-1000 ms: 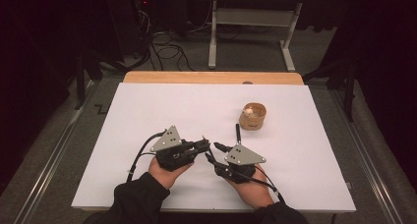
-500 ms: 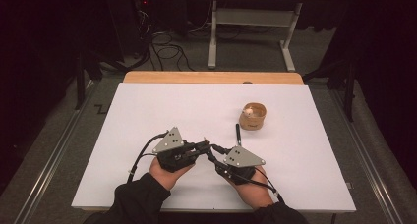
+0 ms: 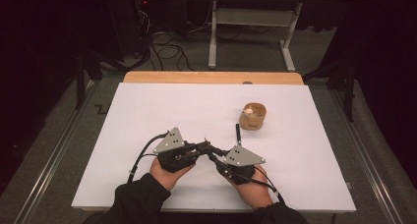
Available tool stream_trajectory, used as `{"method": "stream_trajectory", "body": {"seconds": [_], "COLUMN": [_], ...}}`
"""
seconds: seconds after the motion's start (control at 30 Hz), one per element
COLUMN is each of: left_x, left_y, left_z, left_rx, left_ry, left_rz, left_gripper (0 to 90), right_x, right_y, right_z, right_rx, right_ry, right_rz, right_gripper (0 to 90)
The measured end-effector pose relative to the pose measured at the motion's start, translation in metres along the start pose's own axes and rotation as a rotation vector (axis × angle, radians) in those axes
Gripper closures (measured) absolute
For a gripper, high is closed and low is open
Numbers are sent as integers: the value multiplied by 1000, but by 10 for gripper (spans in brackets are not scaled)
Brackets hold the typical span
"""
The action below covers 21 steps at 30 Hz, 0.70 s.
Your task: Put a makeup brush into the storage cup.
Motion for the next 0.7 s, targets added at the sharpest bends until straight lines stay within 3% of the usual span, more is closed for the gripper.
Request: {"method": "stream_trajectory", "body": {"seconds": [0.7], "left_x": [0], "left_y": [0], "left_z": [0], "left_rx": [1], "left_ry": [13], "left_rz": [-3], "left_gripper": [820], "right_x": [0], "right_y": [1], "right_z": [1], "right_rx": [-4], "right_ry": [-6], "right_rz": [1], "right_gripper": [849]}}
Point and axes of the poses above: each handheld gripper's, and its own axes: y roughly backward along the jaws, z roughly out of its top, x roughly to its left, the point moved 2 cm from there along -y, roughly forward along the jaws, and after that the axes turned 12 degrees about z, right-handed, at the moved point
